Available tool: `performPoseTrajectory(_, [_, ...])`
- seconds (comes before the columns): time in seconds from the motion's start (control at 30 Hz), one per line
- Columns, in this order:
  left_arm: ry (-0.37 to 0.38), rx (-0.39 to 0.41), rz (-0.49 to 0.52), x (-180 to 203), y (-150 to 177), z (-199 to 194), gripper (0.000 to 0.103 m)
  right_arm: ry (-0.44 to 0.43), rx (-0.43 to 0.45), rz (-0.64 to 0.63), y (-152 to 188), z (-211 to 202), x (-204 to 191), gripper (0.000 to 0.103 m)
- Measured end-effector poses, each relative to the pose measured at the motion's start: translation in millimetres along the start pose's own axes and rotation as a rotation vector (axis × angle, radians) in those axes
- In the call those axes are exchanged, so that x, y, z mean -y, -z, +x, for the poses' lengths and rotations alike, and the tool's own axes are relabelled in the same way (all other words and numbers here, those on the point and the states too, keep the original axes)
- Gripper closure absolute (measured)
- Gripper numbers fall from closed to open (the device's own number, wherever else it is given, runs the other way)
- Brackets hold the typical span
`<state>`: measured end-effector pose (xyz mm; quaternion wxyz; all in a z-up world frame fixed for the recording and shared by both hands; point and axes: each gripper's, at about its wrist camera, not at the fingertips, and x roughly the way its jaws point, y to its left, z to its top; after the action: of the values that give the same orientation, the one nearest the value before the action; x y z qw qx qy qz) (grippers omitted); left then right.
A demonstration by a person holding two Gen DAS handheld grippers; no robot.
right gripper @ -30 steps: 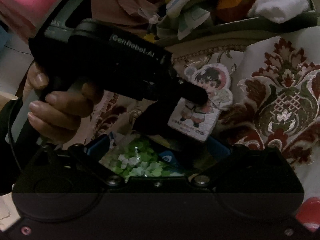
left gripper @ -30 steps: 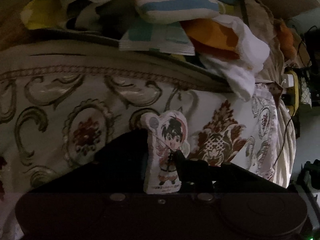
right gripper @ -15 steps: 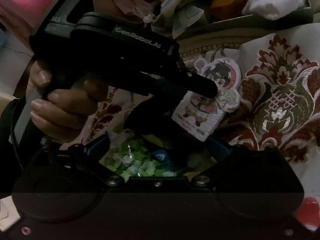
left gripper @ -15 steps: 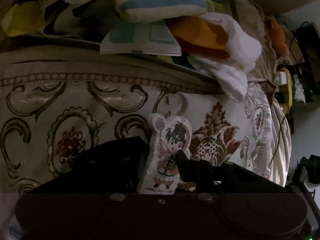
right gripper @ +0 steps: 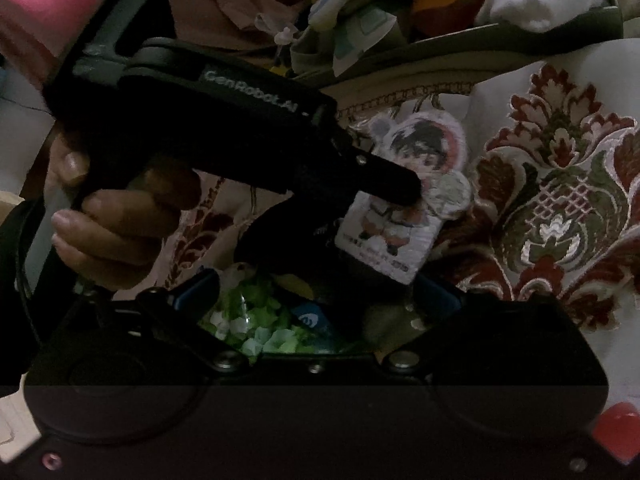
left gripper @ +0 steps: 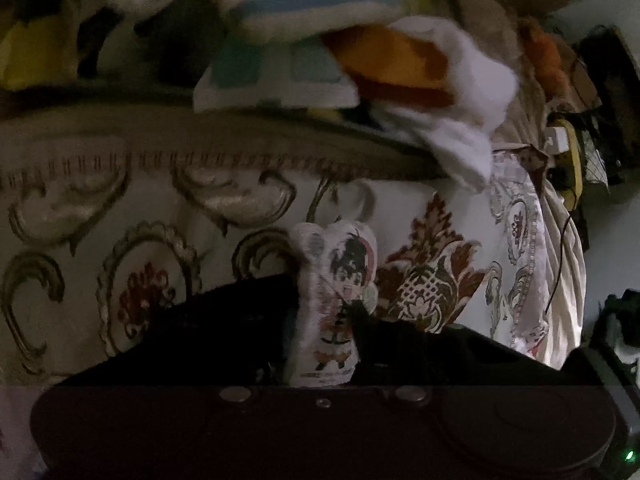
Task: Organize soft objects
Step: 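Lift the cartoon card with the left tool while the right tool lifts the black item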
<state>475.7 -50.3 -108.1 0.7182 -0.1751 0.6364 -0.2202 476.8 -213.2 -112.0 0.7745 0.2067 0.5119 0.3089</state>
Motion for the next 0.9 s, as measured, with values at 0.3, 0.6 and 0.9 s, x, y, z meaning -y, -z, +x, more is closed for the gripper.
performPoseTrajectory(0.3, [0.097,-0.023,0.099,19,6,1,0.086,0.001,0.0,0.019,1,1,3,0.0])
performPoseTrajectory(0.6, [0.019,0.013,0.111,29,5,-4,0.092,-0.018,0.03,0.034,-1,-3,4,0.0])
performPoseTrajectory(0.9, [-0.051,0.118,0.095,16,8,-44,0.092,-0.027,0.027,0.093,-8,19,-3,0.013])
